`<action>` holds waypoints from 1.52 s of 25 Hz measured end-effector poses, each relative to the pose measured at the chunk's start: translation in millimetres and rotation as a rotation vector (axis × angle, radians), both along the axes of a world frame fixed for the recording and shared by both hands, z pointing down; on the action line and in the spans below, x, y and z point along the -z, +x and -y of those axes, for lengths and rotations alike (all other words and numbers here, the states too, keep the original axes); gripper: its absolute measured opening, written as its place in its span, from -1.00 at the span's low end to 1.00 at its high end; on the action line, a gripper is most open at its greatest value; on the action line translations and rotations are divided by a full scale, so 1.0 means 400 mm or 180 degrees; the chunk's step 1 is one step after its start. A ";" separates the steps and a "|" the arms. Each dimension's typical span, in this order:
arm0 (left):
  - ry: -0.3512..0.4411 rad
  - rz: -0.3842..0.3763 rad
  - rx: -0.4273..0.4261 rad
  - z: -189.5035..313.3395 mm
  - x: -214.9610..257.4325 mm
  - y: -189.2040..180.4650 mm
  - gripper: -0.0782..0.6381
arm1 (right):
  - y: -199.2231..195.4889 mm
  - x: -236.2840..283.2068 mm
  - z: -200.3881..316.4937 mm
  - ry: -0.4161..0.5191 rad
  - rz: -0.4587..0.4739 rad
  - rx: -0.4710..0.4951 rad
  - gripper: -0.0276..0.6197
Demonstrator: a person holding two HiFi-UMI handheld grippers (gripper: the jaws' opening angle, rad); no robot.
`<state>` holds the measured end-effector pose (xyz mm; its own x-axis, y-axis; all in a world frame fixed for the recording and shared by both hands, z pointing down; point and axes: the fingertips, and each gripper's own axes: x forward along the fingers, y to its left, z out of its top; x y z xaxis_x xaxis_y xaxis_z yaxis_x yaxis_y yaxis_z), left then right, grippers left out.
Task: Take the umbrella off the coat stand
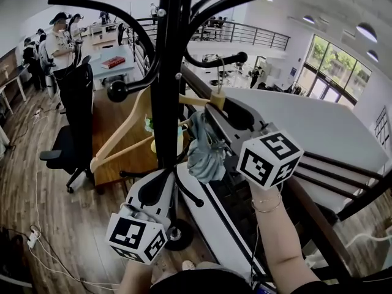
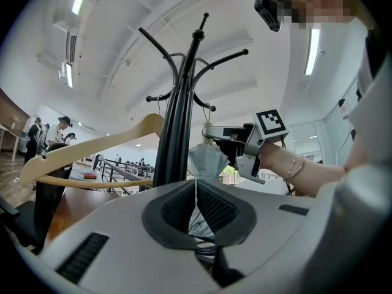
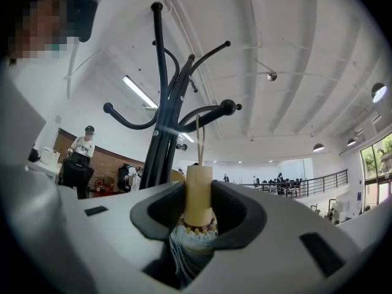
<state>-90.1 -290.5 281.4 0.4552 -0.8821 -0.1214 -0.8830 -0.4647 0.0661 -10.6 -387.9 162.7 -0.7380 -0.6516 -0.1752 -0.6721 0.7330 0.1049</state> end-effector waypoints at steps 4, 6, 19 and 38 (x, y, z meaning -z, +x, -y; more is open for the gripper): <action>0.0019 -0.0069 -0.0022 0.005 0.001 0.002 -0.73 | 0.034 0.043 0.011 0.0046 0.0111 -0.0064 -0.48; 0.0023 -0.0101 -0.0047 0.007 0.001 0.007 -0.73 | 0.052 0.066 0.015 0.0053 0.0161 -0.0080 -0.48; 0.0030 -0.0150 -0.0099 0.007 0.001 0.013 -0.73 | 0.165 0.102 0.022 0.0104 0.0392 -0.0434 -0.48; -0.0132 -0.0036 -0.0346 -0.041 -0.037 0.082 -0.73 | 0.258 -0.080 -0.148 -0.0160 0.0472 -0.0619 -0.48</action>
